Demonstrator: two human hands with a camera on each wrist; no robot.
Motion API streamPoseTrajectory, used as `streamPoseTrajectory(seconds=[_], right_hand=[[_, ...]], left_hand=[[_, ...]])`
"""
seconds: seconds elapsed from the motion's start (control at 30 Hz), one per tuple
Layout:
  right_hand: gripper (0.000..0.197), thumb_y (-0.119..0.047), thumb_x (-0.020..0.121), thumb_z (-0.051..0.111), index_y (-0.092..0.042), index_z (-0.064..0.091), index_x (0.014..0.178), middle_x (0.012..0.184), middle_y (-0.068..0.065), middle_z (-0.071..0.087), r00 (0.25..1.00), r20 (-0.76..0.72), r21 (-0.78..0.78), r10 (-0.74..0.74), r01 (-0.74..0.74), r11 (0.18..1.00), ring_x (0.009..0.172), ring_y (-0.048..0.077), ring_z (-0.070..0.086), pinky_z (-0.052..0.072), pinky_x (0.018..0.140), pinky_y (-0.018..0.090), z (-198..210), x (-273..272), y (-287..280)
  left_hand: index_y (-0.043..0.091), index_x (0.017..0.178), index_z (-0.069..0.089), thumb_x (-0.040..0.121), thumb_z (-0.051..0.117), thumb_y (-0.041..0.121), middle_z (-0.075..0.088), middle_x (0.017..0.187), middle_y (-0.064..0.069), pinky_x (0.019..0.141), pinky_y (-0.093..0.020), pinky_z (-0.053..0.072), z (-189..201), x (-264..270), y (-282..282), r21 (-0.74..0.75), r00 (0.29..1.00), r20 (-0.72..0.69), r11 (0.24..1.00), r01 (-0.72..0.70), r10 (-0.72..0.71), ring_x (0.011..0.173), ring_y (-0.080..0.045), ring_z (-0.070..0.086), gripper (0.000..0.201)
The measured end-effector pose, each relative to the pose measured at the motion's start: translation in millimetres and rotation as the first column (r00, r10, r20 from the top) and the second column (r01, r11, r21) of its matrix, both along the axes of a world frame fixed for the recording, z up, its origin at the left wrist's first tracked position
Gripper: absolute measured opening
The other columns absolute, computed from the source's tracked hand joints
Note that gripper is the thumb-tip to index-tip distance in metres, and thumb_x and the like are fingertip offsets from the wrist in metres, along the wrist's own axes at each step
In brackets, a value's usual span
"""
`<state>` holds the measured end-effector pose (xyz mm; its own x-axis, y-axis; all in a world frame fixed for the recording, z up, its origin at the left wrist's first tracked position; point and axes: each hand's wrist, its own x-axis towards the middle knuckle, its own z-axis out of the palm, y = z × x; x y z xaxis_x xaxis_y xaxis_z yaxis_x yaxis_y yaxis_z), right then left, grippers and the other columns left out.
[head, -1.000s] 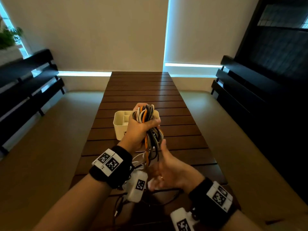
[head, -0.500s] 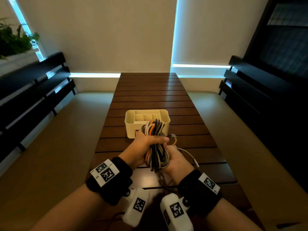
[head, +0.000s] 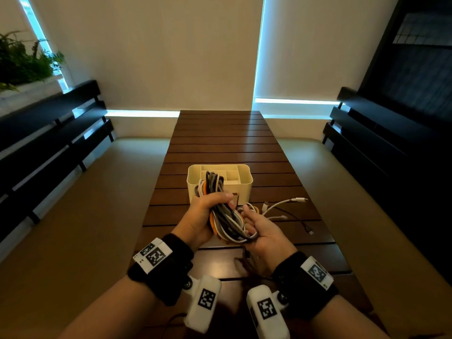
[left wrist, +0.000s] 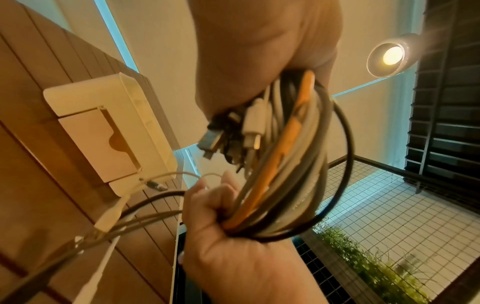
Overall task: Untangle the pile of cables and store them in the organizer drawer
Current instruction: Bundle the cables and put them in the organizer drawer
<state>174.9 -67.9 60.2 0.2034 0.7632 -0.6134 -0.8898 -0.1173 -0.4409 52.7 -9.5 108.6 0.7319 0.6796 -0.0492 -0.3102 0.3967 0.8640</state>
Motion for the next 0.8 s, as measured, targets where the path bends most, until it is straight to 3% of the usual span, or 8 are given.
streamPoseTrajectory(seconds=[0.1,0.17,0.3,0.37,0.47,0.67,0.73,0.8], right_hand=[[0.044,-0.014,0.038,0.093,-0.005,0.073,0.076,0.073,0.006,0.052,0.996,0.063,-0.001,0.061,-0.061,0.998,0.061,0.018,0.043,0.041,0.072,0.027,-13,-4,14],[0.052,-0.009,0.037,0.092,-0.003,0.073,0.085,0.082,0.008,0.056,0.997,0.046,-0.008,0.063,-0.063,0.998,0.072,0.016,0.047,0.041,0.091,0.026,-10,-4,15],[0.024,-0.002,0.044,0.079,0.002,0.069,0.065,0.071,0.008,0.055,0.983,0.087,-0.020,0.164,-0.162,0.987,0.069,0.014,0.048,0.040,0.073,0.023,11,-7,11],[0.014,-0.007,0.064,0.072,0.002,0.071,0.074,0.078,0.016,0.065,0.968,0.134,-0.078,0.212,-0.203,0.976,0.076,0.026,0.060,0.049,0.075,0.033,17,-9,10],[0.027,-0.020,0.091,0.050,-0.002,0.069,0.090,0.087,0.018,0.068,0.958,0.197,-0.103,0.206,-0.189,0.977,0.073,0.032,0.068,0.059,0.062,0.041,17,-5,12],[0.014,-0.018,0.077,0.066,-0.005,0.071,0.077,0.066,0.009,0.065,0.945,0.262,0.005,0.198,-0.206,0.979,0.064,0.018,0.058,0.052,0.068,0.034,23,11,3],[0.019,-0.018,0.081,0.065,-0.008,0.064,0.065,0.052,0.003,0.059,0.942,0.302,-0.015,0.143,-0.146,0.989,0.054,0.013,0.055,0.051,0.071,0.033,21,17,-3],[0.020,-0.025,0.081,0.066,-0.008,0.061,0.072,0.058,0.004,0.062,0.893,0.406,-0.074,0.196,-0.182,0.981,0.060,0.018,0.060,0.050,0.079,0.037,20,21,-15]], left_hand=[[0.011,0.057,0.060,0.063,0.067,0.015,0.057,0.059,-0.003,0.071,-0.036,0.049,-1,-1,-4,-0.048,0.981,0.047,0.980,0.192,-0.190,0.057,-0.018,0.056,0.010],[0.010,0.060,0.060,0.066,0.066,0.013,0.057,0.058,-0.003,0.074,-0.037,0.048,-1,-2,-3,-0.048,0.961,0.029,0.960,0.275,-0.274,0.058,-0.018,0.056,0.009],[0.001,0.069,0.059,0.065,0.066,0.006,0.059,0.058,-0.006,0.061,-0.028,0.052,-2,1,-8,-0.021,0.938,-0.181,0.955,0.297,-0.296,0.054,-0.016,0.058,0.010],[0.000,0.078,0.059,0.065,0.064,0.003,0.060,0.059,-0.008,0.060,-0.029,0.054,-2,1,-9,-0.003,0.933,-0.241,0.961,0.277,-0.269,0.055,-0.018,0.060,0.014],[0.001,0.083,0.064,0.061,0.066,0.000,0.062,0.065,-0.013,0.069,-0.037,0.055,-4,1,-10,0.029,0.940,-0.268,0.974,0.225,-0.209,0.063,-0.025,0.062,0.022],[0.010,0.077,0.075,0.068,0.062,-0.001,0.070,0.072,-0.009,0.063,-0.031,0.058,-6,-5,-11,-0.110,0.975,-0.103,0.976,0.186,-0.197,0.064,-0.017,0.068,0.020],[0.014,0.061,0.073,0.071,0.060,0.001,0.066,0.060,-0.003,0.062,-0.027,0.052,-2,-8,-7,-0.180,0.987,-0.035,0.973,0.146,-0.154,0.055,-0.011,0.063,0.021],[0.013,0.055,0.062,0.069,0.060,0.006,0.056,0.053,-0.002,0.057,-0.028,0.048,1,-10,0,-0.214,0.999,0.002,0.975,0.053,-0.054,0.047,-0.013,0.054,0.015]])
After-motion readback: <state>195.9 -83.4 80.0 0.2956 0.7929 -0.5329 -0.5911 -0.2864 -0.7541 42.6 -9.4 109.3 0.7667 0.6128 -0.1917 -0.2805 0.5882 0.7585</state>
